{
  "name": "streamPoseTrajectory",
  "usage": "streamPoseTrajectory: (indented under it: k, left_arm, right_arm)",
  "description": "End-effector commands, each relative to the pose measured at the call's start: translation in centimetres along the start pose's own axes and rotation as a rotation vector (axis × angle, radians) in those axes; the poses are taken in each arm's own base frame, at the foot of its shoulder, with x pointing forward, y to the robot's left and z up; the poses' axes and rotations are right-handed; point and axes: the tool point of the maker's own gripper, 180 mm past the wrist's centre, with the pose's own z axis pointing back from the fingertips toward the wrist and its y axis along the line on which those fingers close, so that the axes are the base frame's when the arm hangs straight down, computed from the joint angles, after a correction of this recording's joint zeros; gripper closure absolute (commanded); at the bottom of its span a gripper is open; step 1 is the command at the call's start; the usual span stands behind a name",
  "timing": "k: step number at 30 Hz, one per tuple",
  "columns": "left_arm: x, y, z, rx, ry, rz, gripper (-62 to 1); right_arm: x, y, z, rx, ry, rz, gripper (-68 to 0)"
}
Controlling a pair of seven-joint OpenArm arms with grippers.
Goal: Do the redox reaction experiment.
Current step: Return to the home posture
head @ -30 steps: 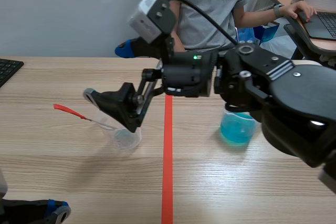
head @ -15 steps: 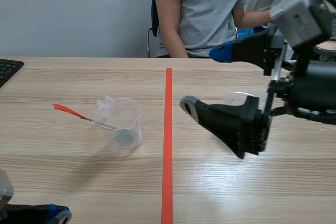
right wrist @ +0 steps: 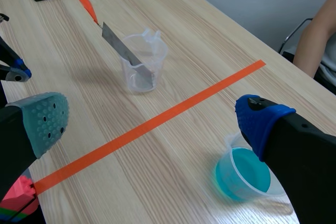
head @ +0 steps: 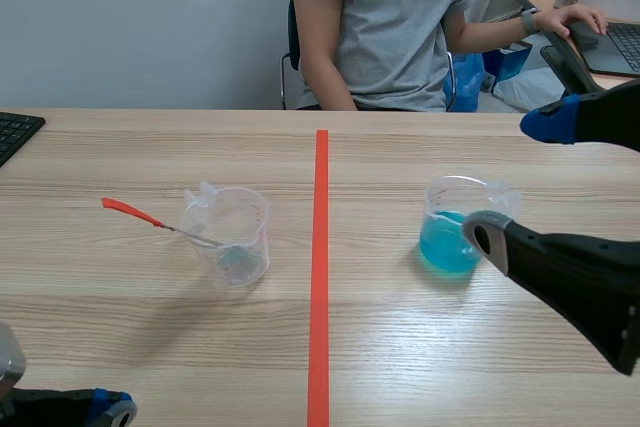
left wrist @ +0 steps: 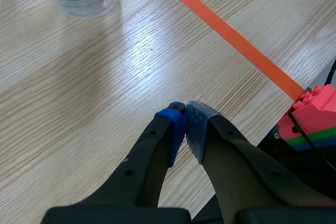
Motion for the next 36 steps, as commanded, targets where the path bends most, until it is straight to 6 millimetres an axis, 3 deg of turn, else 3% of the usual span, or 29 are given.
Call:
streamPoseTrajectory:
  k: [1, 11, 26, 32, 34, 36]
  left_arm:
    - [0.7, 0.2, -0.1, 0.0, -0.025, -0.008, -3.1]
    - [1.0, 0.2, 0.1, -0.009, -0.036, -0.017, -3.1]
    - [8.2, -1.7, 3.3, -0.061, -0.303, -0.055, -3.1]
    - [10.2, -3.0, 3.7, -0.094, -0.349, -0.095, -3.2]
    - [10.5, -3.2, 3.7, -0.098, -0.355, -0.095, -6.9]
    - [10.7, -3.3, 3.7, -0.1, -0.36, -0.096, -20.7]
  right_arm:
    - [1.2, 0.3, 0.1, 0.0, -0.035, 0.003, -67.9]
    - [2.5, 0.3, 1.9, -0.072, -0.034, 0.025, -67.9]
    - [2.1, -0.3, 2.1, -0.115, -0.019, 0.042, -67.9]
    - [2.1, -0.3, 2.1, -0.115, -0.016, 0.042, -67.9]
    - [2.1, -0.3, 2.0, -0.115, -0.016, 0.043, -67.9]
    - [2.1, -0.3, 2.0, -0.115, -0.016, 0.043, -67.9]
